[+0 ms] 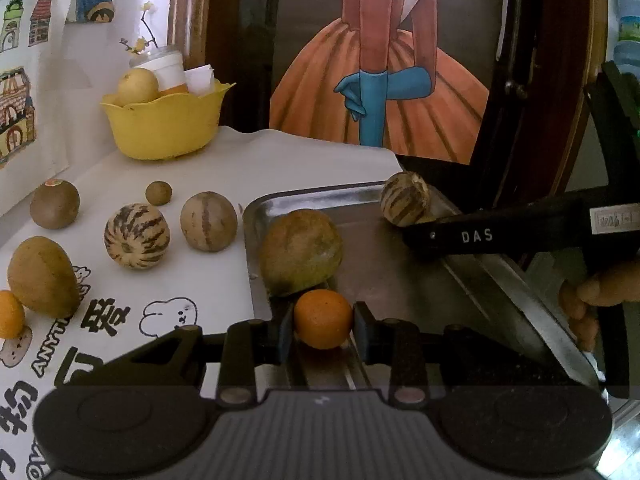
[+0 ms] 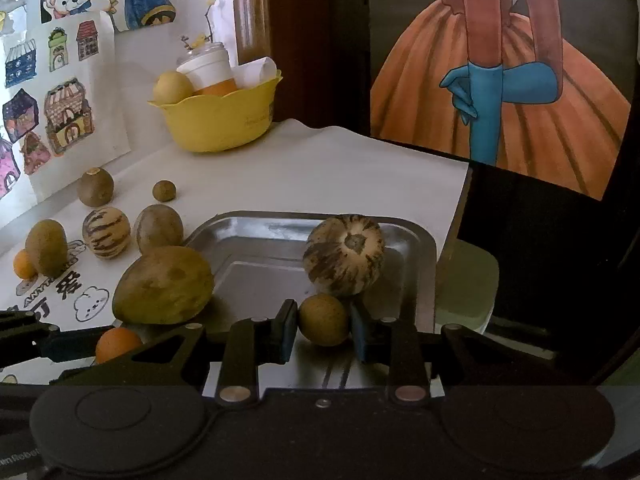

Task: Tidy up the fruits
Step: 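Carry the orange toward the metal tray with the left tool while the right tool carries the small fruit, then drop the orange on the tray with the left tool while the right tool releases the small fruit, then withdraw both open tools from the tray toward the fruits on the table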

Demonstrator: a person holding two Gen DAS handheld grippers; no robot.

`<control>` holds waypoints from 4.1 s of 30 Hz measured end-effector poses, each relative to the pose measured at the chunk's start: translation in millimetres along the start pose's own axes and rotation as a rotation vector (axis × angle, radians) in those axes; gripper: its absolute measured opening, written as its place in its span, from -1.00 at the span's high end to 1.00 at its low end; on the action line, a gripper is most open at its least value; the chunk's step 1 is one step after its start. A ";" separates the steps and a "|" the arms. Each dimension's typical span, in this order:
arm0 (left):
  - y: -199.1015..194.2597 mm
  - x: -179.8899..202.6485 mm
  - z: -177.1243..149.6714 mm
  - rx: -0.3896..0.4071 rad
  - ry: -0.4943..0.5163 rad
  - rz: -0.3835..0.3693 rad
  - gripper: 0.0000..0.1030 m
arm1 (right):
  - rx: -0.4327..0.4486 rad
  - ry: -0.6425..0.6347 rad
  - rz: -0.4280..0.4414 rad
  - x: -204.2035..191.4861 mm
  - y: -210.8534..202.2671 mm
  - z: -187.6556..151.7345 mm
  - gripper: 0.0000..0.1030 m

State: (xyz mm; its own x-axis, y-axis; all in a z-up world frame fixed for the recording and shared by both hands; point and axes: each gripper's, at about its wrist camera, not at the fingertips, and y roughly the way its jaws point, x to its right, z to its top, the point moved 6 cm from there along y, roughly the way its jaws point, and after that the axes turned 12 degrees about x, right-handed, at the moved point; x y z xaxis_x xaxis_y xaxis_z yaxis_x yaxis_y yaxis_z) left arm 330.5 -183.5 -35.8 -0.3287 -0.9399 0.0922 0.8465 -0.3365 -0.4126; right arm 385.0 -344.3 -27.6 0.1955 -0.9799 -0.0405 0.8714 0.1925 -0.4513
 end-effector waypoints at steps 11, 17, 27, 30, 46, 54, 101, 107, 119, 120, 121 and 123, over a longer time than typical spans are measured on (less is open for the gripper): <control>4.0 0.0 -1.1 -0.010 -0.003 -0.011 0.32 | -0.015 0.001 0.000 0.3 2.1 -1.4 0.41; 4.3 -1.3 -0.6 -0.019 -0.013 -0.018 0.28 | -0.020 -0.001 0.004 -0.8 -0.3 -2.9 0.37; -15.7 1.1 6.8 0.024 -0.011 -0.021 -0.24 | 0.005 0.003 0.009 1.0 -23.1 4.3 0.14; -27.1 -1.6 8.7 0.035 -0.030 -0.015 -0.33 | 0.024 -0.001 0.007 0.8 -36.6 9.4 0.03; -102.5 -34.0 18.8 0.112 -0.180 0.074 -0.99 | 0.131 -0.011 0.049 -35.4 -128.6 15.2 -0.80; -144.5 -46.2 9.1 0.118 -0.202 0.102 -0.99 | 0.155 -0.043 0.078 -68.9 -171.8 4.7 -0.99; -181.2 -203.6 -44.2 -0.013 -0.162 0.351 -0.99 | -0.061 -0.451 0.404 -201.5 -87.8 -27.6 -0.99; -146.5 -209.7 -27.9 -0.021 -0.102 0.323 -0.99 | -0.018 -0.482 0.395 -187.7 -40.4 8.1 -0.99; -89.6 -217.0 -6.5 -0.028 0.032 0.272 -0.99 | -0.063 -0.540 0.457 -183.4 51.4 51.9 -0.98; -85.6 -218.2 -5.5 -0.028 0.034 0.270 -0.99 | -0.070 -0.563 0.467 -186.4 55.4 50.6 -0.91; -81.9 -219.0 -4.4 -0.028 0.033 0.267 -0.99 | -0.072 -0.588 0.479 -188.9 58.7 49.9 -0.84; -75.7 -219.8 -2.5 -0.023 0.033 0.253 -0.99 | -0.073 -0.617 0.500 -193.9 63.1 48.7 -0.81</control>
State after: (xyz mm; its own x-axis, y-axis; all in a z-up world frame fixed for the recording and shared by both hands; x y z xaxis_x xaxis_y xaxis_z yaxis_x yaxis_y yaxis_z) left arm 337.6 48.7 -27.0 -0.1213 -0.9916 -0.0458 0.8939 -0.0891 -0.4394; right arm 424.0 -139.6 -4.8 0.7881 -0.5679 0.2374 0.5868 0.5767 -0.5685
